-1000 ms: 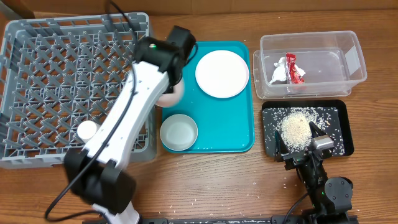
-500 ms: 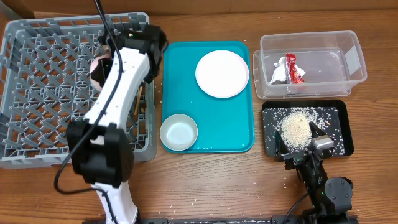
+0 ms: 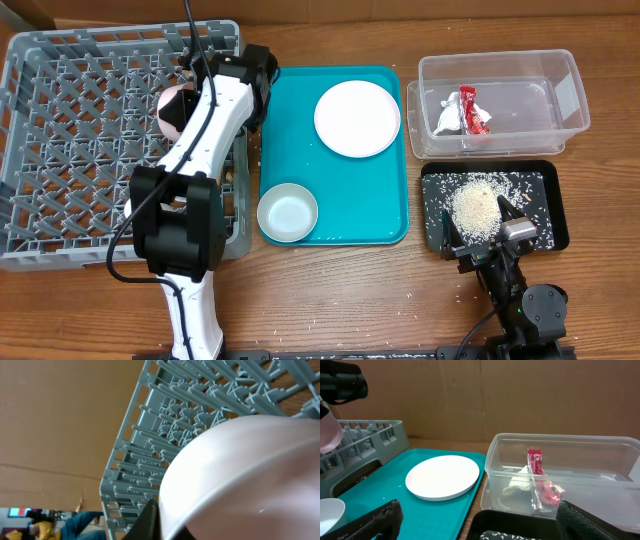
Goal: Sort waste into correct bins and load items into the dishwasher
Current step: 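Lift the pink bowl with the left gripper and set it in the rack, then reach the left gripper to the small white bowl and grasp its rim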
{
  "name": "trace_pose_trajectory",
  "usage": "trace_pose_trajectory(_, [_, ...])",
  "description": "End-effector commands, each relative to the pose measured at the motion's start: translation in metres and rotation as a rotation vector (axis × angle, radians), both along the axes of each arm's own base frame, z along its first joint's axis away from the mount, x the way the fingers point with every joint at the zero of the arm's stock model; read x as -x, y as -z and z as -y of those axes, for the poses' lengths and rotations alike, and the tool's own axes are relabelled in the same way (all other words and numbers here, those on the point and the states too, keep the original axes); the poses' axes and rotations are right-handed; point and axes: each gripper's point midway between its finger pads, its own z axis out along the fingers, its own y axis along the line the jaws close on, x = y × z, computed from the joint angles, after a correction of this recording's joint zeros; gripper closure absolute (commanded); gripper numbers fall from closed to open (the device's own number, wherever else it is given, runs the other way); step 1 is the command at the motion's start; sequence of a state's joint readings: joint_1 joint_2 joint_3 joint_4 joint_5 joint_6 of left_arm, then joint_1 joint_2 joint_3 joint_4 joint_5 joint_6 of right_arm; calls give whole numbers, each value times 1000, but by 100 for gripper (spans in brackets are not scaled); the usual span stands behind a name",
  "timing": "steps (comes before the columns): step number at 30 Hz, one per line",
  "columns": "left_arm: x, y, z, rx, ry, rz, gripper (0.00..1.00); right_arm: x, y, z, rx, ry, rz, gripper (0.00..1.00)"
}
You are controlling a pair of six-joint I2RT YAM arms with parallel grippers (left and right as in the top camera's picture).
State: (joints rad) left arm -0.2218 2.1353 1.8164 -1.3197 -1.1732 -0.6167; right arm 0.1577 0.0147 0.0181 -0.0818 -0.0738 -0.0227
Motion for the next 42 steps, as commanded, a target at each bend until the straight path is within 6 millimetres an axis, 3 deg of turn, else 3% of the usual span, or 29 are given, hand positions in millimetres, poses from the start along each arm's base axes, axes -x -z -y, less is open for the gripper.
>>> trace_pose_trajectory(1, [1,11,10,3,27,-59,83,0,1,1,0,5,5,0])
trace_pose_trajectory(10, [17,21,39,87,66,-156,86,0,1,1,0,5,5,0])
trace_pose_trajectory(14, [31,17,52,191,14,-130,70,0,1,1,0,5,5,0])
trace_pose_trajectory(17, [33,12,67,333,-4,-93,69,0,1,1,0,5,5,0])
trace_pose_trajectory(21, [30,-2,106,621,48,-69,69,0,1,1,0,5,5,0])
trace_pose_trajectory(23, [25,-12,143,843,145,-75,64,0,1,1,0,5,5,0])
trace_pose_trajectory(25, [20,-22,188,1079,302,-95,50,0,1,1,0,5,5,0])
trace_pose_trajectory(28, [22,-32,226,1263,439,-139,51,0,1,1,0,5,5,0])
trace_pose_trajectory(29, [34,-28,238,1321,445,-200,59,0,1,1,0,5,5,1])
trace_pose_trajectory(32, [64,-15,244,1322,440,-347,73,0,1,1,0,5,5,0])
trace_pose_trajectory(37, [99,15,234,1130,398,-504,69,0,1,1,0,5,5,0])
trace_pose_trajectory(42, [121,45,205,960,254,-541,69,0,1,1,0,5,5,0])
